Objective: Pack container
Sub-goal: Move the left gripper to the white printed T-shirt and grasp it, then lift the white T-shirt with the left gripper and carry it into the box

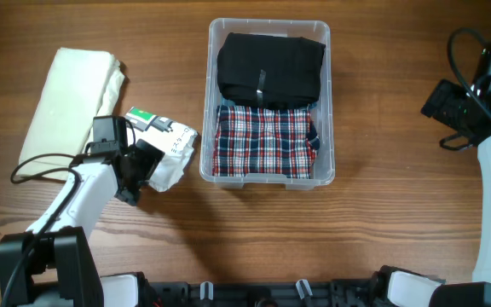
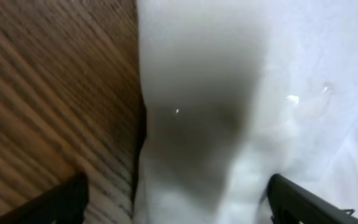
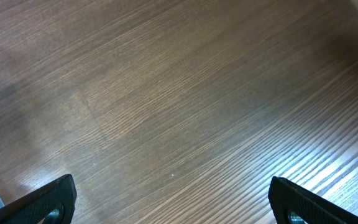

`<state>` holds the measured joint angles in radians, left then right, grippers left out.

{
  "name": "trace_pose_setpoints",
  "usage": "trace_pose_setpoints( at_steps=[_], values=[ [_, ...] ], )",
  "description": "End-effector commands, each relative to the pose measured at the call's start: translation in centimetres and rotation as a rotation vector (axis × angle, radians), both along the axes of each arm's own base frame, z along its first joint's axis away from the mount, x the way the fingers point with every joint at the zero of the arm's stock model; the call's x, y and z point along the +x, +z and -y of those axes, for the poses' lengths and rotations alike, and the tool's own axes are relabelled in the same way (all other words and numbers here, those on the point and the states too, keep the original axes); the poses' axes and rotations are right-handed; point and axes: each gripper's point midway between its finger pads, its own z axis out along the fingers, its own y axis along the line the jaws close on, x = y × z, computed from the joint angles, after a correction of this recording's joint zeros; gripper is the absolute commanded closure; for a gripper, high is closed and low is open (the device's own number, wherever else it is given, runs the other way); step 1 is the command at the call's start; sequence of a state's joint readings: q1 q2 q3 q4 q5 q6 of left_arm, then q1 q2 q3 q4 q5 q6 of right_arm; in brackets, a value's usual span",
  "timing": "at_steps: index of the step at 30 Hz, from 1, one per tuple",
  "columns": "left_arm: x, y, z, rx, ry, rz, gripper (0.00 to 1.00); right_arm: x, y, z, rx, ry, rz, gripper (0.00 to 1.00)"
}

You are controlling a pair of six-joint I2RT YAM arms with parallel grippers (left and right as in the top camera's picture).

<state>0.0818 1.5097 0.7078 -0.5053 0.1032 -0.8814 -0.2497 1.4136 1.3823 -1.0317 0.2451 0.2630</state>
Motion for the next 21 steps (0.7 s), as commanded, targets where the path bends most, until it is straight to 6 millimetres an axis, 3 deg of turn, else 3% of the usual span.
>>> trace_pose_setpoints(
  at_steps=[1,10,11,12,13,17,21],
  values=[
    [-0.9,-1.0,-0.1,-0.007,0.024,-0.026,0.18,0.1,1.0,0.3,-0.021,-0.008,0.024,0.00],
    [-0.9,-1.1,-0.1,-0.007,0.023,-0.028,0.62,0.1,1.0,0.3,-0.021,-0.008,0.024,0.00],
    [-0.9,-1.1,-0.1,-0.007,0.019,-0.028,0.72,0.1,1.0,0.3,-0.022,-0.008,0.024,0.00],
    [-0.9,-1.0,-0.1,-0.002,0.002,-0.026,0.92,0.1,1.0,0.3,-0.022,-0.008,0.024,0.00],
    [-0.9,-1.0,-0.1,0.001,-0.010,-0.024,0.96,0.1,1.0,0.3,-0.022,-0.008,0.024,0.00],
    [-0.8,-0.7,-0.2,0.016,-0.057,-0.008,0.96,0.1,1.0,0.3,-0.021,-0.008,0.024,0.00],
    [0.6,2.0,-0.3,0.032,-0.076,0.084,0.96,0.1,1.0,0.3,-0.022,-0.008,0.024,0.00]
  ],
)
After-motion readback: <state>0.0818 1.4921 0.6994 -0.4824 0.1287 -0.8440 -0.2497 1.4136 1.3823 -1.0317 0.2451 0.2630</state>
